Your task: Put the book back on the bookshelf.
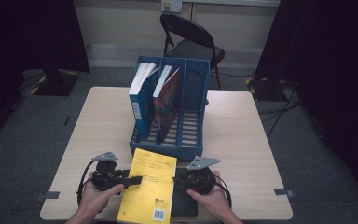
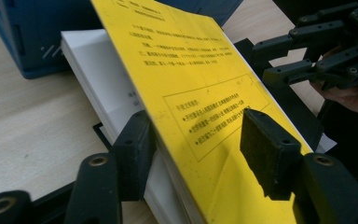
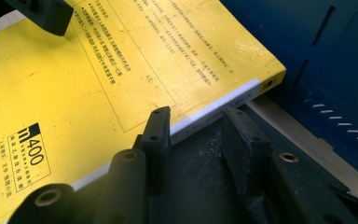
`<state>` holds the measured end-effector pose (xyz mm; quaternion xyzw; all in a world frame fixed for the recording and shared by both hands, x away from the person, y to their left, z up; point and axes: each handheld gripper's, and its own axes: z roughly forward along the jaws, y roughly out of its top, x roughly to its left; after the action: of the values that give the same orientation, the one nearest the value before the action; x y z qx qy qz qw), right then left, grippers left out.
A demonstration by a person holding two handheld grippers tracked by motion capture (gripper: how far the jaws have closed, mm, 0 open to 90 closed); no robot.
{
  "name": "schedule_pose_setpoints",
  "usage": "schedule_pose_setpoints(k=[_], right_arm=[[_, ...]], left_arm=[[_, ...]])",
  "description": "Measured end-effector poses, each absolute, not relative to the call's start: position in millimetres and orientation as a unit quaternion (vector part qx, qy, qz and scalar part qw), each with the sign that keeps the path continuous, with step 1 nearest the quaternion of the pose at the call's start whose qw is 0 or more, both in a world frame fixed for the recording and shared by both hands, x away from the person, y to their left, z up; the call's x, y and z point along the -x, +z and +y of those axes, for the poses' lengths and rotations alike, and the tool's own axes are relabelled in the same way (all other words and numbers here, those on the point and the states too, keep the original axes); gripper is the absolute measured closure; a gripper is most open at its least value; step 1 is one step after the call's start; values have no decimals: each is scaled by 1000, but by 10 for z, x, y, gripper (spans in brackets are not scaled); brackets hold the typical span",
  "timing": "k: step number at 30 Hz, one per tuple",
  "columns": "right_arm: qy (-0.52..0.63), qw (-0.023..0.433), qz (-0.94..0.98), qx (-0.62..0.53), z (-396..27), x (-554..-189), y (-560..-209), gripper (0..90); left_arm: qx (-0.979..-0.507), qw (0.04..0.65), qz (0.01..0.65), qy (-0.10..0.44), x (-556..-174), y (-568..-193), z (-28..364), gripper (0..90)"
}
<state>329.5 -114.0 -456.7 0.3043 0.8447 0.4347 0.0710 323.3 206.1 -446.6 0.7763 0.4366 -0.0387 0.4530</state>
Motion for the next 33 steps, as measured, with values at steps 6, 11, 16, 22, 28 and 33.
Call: schedule_pose_setpoints(k=[6,11,16,22,28,33], right_arm=[[435,71,844,-305,-1140,-3295,-4567,629],[434,71,845,-305,-1141,-3299,-4567,623],[434,71,845,-304,-1143,-3303,-4568,615],[433,72,846,-303,-1141,-3300,-4565,614],[432,73,846,-303,-1139,-3303,-4563,609],[431,74,847,-303,-1138,-3301,-4560,605]], left_arm=[[-766,460,446,-49,-3327,-4493,2055,442],[-757,468,452,-58,-3461,-4518,2044,447],[-751,475,455,-61,-3480,-4526,2053,447],[-756,480,437,-84,-3370,-4494,2073,488],[-753,489,423,-121,-3268,-4500,1951,533],[-763,474,420,-128,-3396,-4557,1819,617]])
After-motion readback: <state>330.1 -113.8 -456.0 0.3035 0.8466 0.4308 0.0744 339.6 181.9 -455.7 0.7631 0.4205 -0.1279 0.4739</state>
